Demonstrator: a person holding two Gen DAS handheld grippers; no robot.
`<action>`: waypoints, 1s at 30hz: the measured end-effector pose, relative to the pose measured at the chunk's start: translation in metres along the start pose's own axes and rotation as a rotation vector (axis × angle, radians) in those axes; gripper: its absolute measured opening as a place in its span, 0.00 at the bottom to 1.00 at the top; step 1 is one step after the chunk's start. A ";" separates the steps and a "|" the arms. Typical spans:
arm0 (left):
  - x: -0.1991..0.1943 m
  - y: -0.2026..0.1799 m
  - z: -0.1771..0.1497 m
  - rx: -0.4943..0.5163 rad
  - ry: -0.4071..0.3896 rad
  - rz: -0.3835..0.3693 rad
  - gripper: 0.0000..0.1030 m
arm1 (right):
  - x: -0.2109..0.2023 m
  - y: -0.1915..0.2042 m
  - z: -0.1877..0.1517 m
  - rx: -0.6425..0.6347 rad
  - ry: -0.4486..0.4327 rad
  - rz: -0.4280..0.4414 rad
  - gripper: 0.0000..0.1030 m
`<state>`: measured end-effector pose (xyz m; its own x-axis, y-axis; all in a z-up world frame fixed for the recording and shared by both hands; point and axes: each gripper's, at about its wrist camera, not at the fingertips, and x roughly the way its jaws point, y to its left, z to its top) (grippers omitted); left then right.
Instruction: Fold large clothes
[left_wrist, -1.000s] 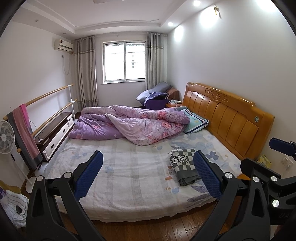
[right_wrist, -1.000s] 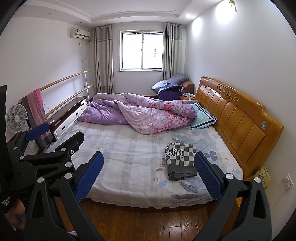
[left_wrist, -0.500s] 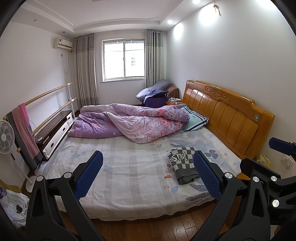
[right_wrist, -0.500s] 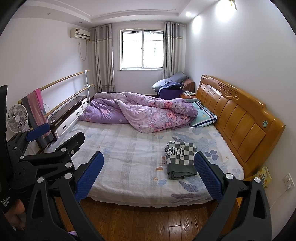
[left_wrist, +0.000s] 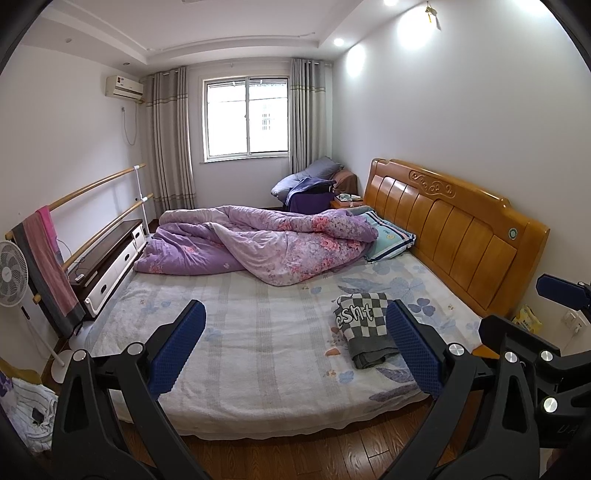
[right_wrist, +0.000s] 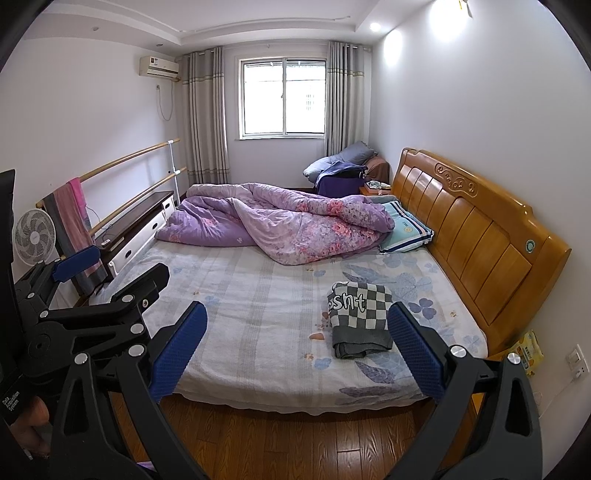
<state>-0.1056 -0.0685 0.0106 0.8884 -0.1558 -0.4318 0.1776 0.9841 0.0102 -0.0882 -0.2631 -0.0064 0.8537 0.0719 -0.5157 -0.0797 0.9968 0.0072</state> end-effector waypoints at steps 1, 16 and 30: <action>0.000 0.000 0.000 0.000 -0.001 0.000 0.95 | 0.000 0.000 0.000 -0.001 0.000 -0.001 0.92; 0.017 0.004 0.003 0.003 0.020 -0.017 0.95 | 0.003 0.001 0.003 0.007 0.017 -0.005 0.92; 0.080 0.035 0.003 -0.001 0.075 -0.030 0.95 | 0.034 0.031 0.008 0.017 0.078 -0.007 0.92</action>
<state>-0.0268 -0.0468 -0.0208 0.8484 -0.1785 -0.4984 0.2032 0.9791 -0.0047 -0.0576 -0.2298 -0.0170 0.8112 0.0632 -0.5813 -0.0647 0.9977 0.0182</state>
